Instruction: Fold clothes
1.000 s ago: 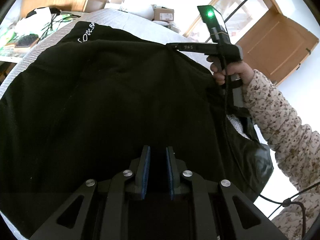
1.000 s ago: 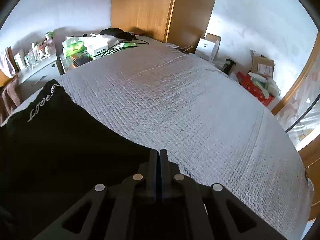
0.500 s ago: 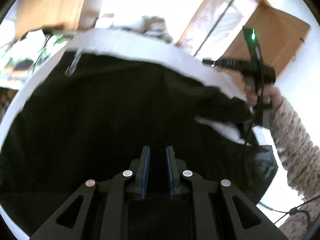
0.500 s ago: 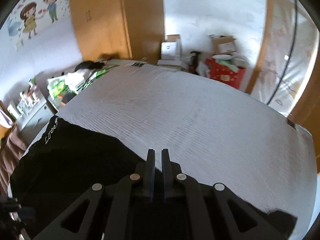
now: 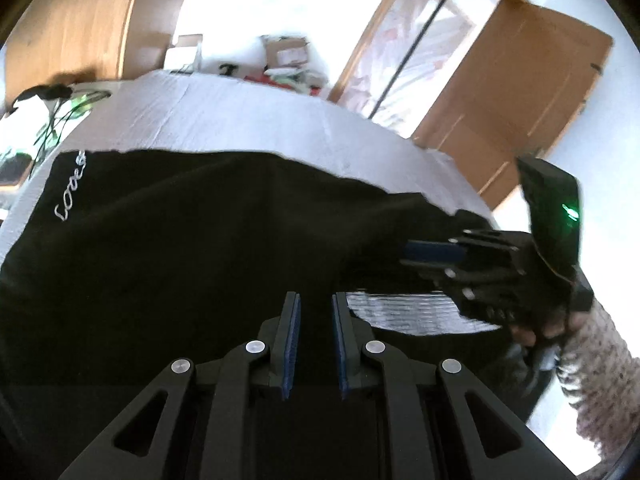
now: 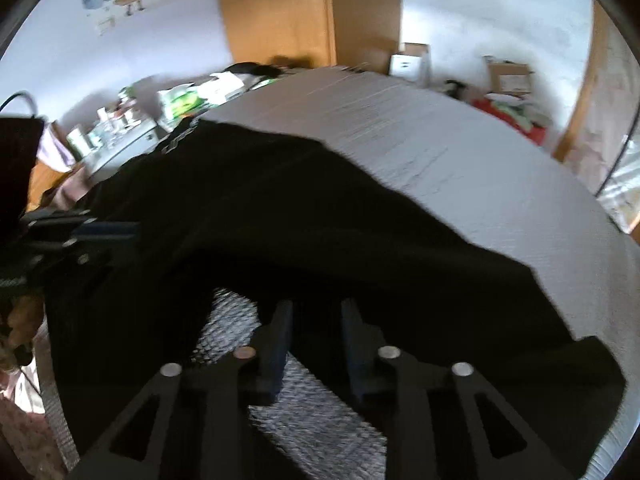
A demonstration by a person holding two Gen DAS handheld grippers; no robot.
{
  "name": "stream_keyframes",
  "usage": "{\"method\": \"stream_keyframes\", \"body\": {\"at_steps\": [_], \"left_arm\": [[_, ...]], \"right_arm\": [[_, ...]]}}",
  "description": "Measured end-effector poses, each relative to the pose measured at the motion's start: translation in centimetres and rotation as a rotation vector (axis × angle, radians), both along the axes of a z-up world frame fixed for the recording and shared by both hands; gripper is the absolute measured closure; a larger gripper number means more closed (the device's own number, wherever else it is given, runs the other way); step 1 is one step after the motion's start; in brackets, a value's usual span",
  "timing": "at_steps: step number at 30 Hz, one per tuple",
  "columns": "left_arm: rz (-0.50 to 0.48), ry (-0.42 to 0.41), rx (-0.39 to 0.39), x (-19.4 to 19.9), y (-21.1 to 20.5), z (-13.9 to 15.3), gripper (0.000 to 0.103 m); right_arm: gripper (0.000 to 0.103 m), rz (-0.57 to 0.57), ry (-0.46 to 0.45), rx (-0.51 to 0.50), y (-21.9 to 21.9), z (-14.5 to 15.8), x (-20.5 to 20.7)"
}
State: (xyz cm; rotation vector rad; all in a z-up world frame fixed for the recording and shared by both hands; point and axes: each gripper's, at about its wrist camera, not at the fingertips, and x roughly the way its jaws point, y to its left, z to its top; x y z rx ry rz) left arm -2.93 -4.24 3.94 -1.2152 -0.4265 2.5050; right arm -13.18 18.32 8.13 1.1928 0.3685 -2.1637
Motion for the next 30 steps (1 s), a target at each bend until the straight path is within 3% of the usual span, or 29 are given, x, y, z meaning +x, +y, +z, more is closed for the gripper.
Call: {"method": "stream_keyframes", "body": {"at_steps": [3,8,9,11,13,21,27,30], "left_arm": [[0.033,-0.027,0.024,-0.8,-0.4,-0.7,0.087],[0.064,-0.069,-0.001,-1.4,-0.4,-1.9,0.086],[0.069,-0.086,-0.001,-1.6,-0.4,-2.2,0.086],[0.071,-0.102,-0.014,-1.8,-0.1,-2.6,0.085],[0.068,-0.103,-0.025,-1.9,0.0,-2.8,0.085],[0.061,-0.099,-0.025,-2.0,-0.3,-3.1,0.084],[0.051,-0.091,-0.035,-1.7,-0.4,-3.2,0.085],[0.052,-0.089,-0.034,-1.9,-0.6,-3.3,0.085]], "right_arm": [[0.070,0.027,-0.003,0.019,-0.6,-0.6,0.4],[0.070,0.049,0.013,0.055,-1.1,-1.3,1.1],[0.073,0.045,0.017,0.058,-0.9,-1.2,1.1],[0.096,0.037,0.024,0.068,-0.7,-1.1,1.2],[0.101,0.036,0.033,0.073,-0.3,-0.8,1.5],[0.101,-0.024,0.078,0.042,3.0,1.5,2.9],[0.101,-0.080,0.028,0.009,4.1,0.7,2.3],[0.101,-0.068,0.010,0.042,3.9,-0.1,2.4]]}}
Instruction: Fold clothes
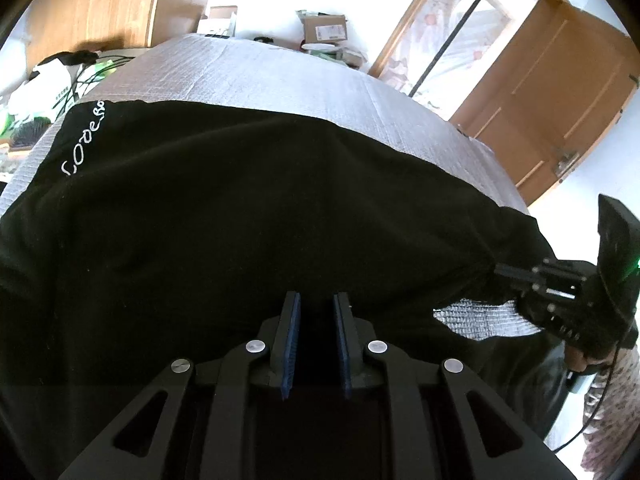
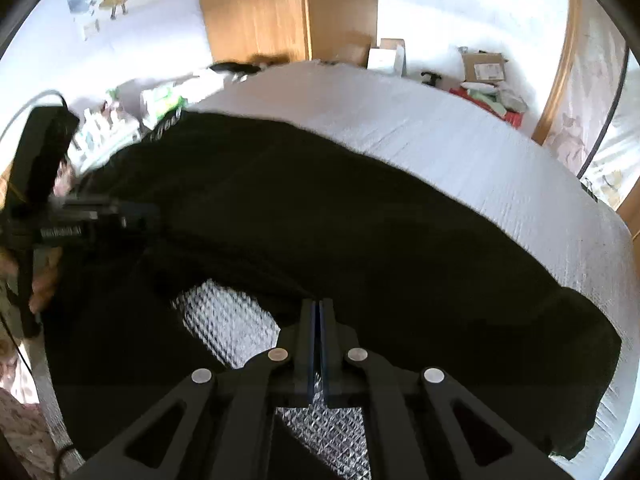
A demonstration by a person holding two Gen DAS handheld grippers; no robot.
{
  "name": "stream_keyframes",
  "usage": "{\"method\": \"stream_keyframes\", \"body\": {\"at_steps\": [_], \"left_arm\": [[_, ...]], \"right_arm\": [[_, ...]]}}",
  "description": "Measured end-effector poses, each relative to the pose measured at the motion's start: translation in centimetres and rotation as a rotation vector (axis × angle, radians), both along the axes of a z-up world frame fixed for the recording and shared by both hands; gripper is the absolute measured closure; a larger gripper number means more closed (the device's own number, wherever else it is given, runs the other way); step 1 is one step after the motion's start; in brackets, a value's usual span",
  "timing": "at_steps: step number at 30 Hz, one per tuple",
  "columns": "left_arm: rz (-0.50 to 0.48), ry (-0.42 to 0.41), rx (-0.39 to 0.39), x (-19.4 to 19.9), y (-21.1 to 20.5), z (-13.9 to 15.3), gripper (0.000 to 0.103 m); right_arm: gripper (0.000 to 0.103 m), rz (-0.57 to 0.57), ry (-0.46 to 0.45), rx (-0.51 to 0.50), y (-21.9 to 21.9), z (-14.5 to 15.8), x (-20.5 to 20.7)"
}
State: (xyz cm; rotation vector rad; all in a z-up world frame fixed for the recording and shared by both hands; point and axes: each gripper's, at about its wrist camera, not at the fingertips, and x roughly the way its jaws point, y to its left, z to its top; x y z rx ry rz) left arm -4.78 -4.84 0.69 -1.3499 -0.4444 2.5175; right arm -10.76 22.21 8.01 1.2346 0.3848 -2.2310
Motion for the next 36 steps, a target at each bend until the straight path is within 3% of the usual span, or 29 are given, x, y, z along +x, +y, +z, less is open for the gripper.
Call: {"method": "stream_keyframes", "body": {"at_steps": [5,10,15,20,28,31,34,36], "left_arm": [[-0.002,0.006,-0.004,0.0,-0.3,-0.1,0.085],[-0.005,0.006,-0.029,0.0,-0.1,0.2,0.085],[-0.028,0.063,-0.077,0.5,1.0,1.8,0.086],[-0.095,0.132,-0.106,0.5,3.0,3.6,0.086],[-0.237,0.155,-0.184,-0.2,7.8,4.0,0.081],[-0.288,0.146,-0.207,-0.8,9.6,3.8,0.073],[-0.317,0.131,-0.229,-1.2,10.7,3.1,0.071],[-0.303,0.107,-0.267,-1.7,11.2,2.4,0.071]], "right_arm": [[0.101,-0.060,0.064,-0.035,1.1,1.2,0.2],[0.101,-0.042,0.023,-0.035,1.1,0.8,0.5],[0.100,-0.117,-0.004,-0.169,3.7,2.2,0.9],[0.098,-0.238,0.038,-0.195,7.3,3.5,1.4],[0.087,-0.508,0.066,-0.251,15.3,3.6,2.8],[0.085,-0.593,0.058,-0.268,17.9,3.0,3.5],[0.073,-0.665,0.034,-0.251,19.5,1.9,3.8],[0.071,-0.683,0.029,-0.257,20.2,1.5,3.9]]}}
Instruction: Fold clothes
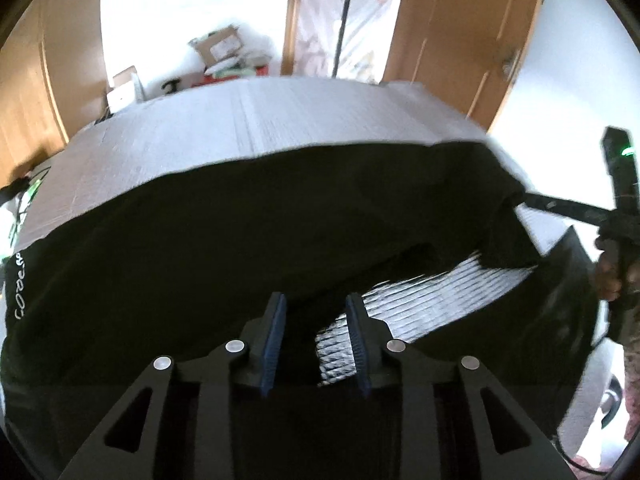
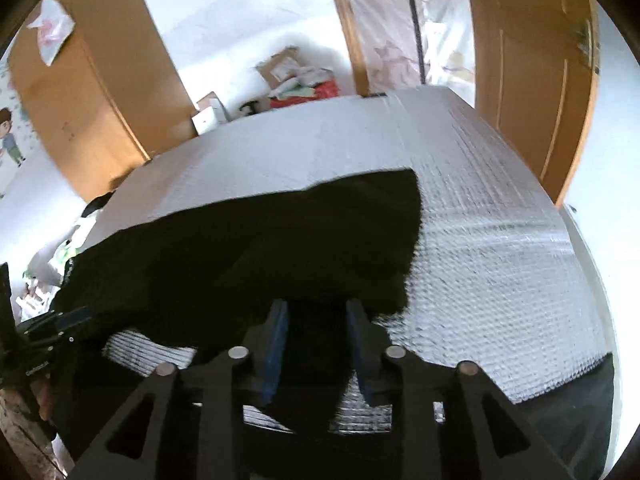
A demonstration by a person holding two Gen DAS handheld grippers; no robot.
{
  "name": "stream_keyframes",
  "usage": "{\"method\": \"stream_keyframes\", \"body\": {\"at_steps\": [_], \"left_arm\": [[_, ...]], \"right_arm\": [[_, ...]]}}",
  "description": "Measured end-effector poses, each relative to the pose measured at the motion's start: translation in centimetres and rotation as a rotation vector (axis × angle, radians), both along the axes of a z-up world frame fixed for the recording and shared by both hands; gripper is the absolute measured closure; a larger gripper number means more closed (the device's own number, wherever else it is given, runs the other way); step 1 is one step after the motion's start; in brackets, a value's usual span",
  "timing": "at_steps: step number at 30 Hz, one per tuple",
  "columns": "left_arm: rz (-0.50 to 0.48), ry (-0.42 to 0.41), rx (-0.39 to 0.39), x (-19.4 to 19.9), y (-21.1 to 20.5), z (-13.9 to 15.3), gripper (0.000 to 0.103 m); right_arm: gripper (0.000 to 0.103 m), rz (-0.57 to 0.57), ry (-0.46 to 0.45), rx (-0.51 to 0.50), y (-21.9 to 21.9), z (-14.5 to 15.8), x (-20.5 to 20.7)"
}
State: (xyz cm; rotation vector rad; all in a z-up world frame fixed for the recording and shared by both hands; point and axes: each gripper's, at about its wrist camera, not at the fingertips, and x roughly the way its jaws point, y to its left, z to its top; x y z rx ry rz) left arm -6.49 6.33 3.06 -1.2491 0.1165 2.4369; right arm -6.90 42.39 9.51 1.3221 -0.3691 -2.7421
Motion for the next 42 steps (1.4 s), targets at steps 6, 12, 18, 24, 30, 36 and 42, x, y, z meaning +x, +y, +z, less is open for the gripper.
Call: {"method": "stream_keyframes", "body": {"at_steps": [6,12,18,24,30,36,42], "left_arm": [[0.021,-0.019,-0.034,-0.7,0.6,-1.0,0.071],[0.042,-0.025,-0.038,-1.3,0.8,-1.3,0.071],[0.066,-0.036,-0.020,-1.6,0.6,-1.4,0.071],[0.075,-0.043,-0.004,-1.6,0.6,-1.6,0.071],[0.082,-0.046,0.010,-1.4,0.5,-1.6,0.071],[0.091,-0.045,0.025,-1.4,0.2,-1.6,0.071],[0.100,-0.046,0.034,-1.3,-0.1,-1.5,0.071]], "right_arm": [[0.066,-0.050,-0.003,-0.057,1.7,-1.0,0.5],[0.065,-0.035,-0.025,-0.037,1.2,-2.0,0.4],[0.064,-0.077,-0.001,0.011,1.9,-1.4,-0.5],[0.064,-0.076,-0.011,0.034,2.1,-1.7,-1.9],[0.064,-0.105,0.015,-0.003,3.4,-1.7,-2.0],[0.062,-0.049,-0.003,0.026,3.3,-2.0,-3.5],[0.059,-0.029,-0.015,0.056,2.7,-2.2,-4.1]]}}
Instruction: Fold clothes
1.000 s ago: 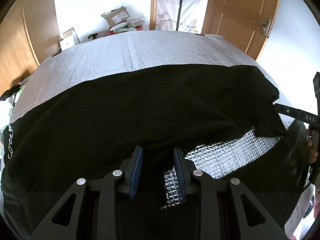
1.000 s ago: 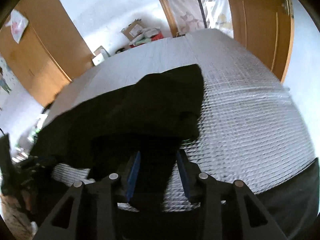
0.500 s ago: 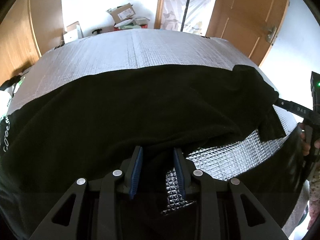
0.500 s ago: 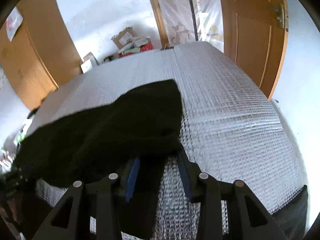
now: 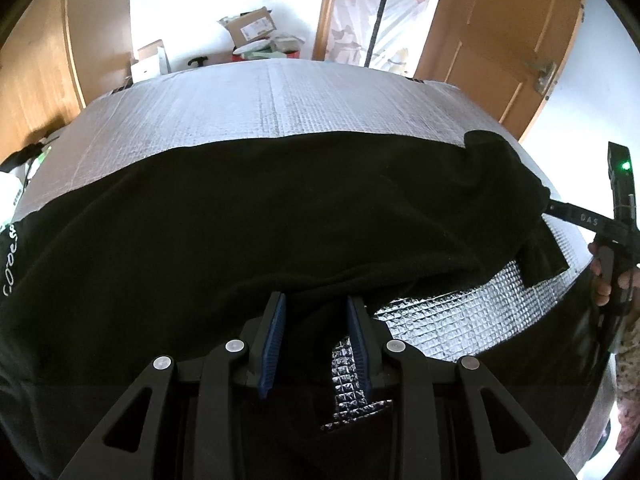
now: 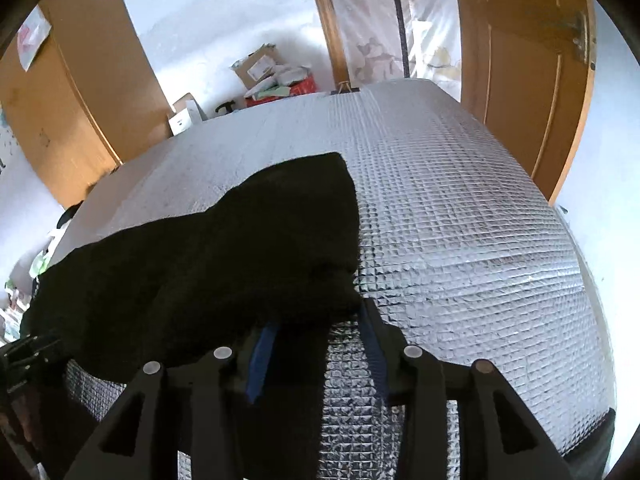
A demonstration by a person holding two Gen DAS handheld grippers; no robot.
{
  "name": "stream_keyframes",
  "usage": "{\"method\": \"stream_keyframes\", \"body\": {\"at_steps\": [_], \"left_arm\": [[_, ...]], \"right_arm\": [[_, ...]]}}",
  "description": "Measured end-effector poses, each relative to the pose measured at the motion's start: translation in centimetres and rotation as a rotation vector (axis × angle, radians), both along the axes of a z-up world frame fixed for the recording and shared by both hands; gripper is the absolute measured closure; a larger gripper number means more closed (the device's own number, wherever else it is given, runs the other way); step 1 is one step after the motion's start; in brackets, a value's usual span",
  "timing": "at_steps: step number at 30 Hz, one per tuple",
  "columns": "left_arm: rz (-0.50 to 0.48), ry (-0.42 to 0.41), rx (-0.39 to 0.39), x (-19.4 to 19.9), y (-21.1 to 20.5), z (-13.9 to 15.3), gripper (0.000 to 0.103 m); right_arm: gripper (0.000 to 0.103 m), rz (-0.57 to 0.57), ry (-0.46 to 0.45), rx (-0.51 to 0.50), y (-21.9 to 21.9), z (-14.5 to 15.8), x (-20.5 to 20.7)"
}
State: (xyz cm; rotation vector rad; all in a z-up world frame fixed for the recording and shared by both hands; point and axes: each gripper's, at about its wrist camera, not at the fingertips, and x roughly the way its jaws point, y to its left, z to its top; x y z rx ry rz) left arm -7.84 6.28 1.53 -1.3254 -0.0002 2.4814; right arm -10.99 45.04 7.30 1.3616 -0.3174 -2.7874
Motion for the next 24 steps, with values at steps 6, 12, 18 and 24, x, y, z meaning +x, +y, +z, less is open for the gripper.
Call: {"method": "stream_keyframes", "body": {"at_steps": [6,12,18,24], "left_arm": [[0.008,0.007,-0.004,0.1,0.0,0.0,0.072],[0.039,0.010,-0.001,-0.1,-0.3,0.0,0.084],[0.063,-0.007,0.043,-0.4,-1.0,0.0,0.088],[0.078,-0.008,0.051,-0.5,-1.0,0.0,0.089]], "right_arm": [[0.073,-0.019,-0.006,0.016,-0.4,0.1,-0.3],[0.096,0.009,-0.002,0.035,-1.3,0.6,-0.5],[0.097,0.011,0.035,0.087,-1.4,1.9,0.5],[0.101,-0.005,0.075,0.172,-1.0,3.8,1.1]]}}
